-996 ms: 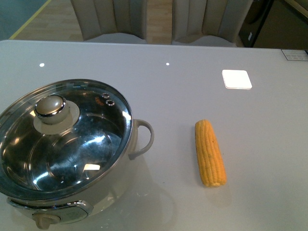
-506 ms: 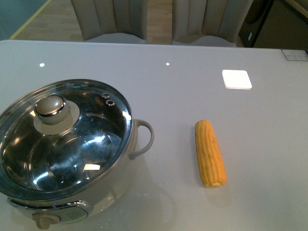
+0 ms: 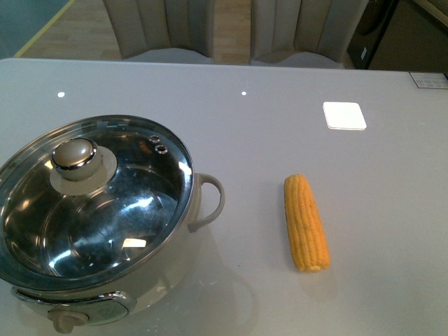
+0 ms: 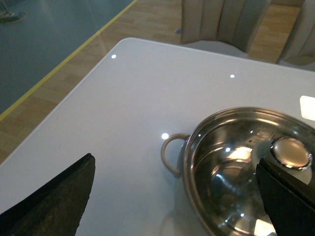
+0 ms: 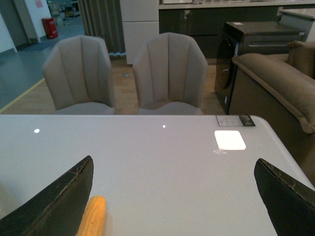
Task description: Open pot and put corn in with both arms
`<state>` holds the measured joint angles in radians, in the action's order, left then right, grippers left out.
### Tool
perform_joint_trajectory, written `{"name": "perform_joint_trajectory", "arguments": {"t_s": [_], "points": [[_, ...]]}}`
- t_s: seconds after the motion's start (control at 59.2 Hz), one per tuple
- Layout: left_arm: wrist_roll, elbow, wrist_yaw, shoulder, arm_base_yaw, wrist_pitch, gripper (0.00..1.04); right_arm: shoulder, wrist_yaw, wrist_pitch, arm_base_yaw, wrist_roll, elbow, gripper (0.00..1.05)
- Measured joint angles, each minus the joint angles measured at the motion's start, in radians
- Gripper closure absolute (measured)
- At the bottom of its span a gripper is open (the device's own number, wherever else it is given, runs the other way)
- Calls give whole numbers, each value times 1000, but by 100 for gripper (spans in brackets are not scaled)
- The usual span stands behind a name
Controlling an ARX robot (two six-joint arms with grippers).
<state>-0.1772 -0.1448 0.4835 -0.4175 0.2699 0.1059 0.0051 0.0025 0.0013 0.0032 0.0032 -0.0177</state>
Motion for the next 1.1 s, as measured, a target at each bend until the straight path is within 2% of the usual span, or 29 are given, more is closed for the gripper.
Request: {"name": "perform_joint_trajectory", "arguments": {"t_s": [0.203,0.287,0.574,0.776,1.097], "points": [[6,-53,-40,-346,23,-350,7,0,0,0,0,0,0,9],[16,-97,-72,-599,22,-583,7,0,0,0,0,0,0,9],[55,-160,-119,-1081,62,-996,7,0,0,0,0,0,0,9],[39,-182,-119,-1251,100,-1112,7,0,0,0,0,0,0,9],[3,-264,-117,-1455,116,-1161,7,0,0,0,0,0,0,9]]}}
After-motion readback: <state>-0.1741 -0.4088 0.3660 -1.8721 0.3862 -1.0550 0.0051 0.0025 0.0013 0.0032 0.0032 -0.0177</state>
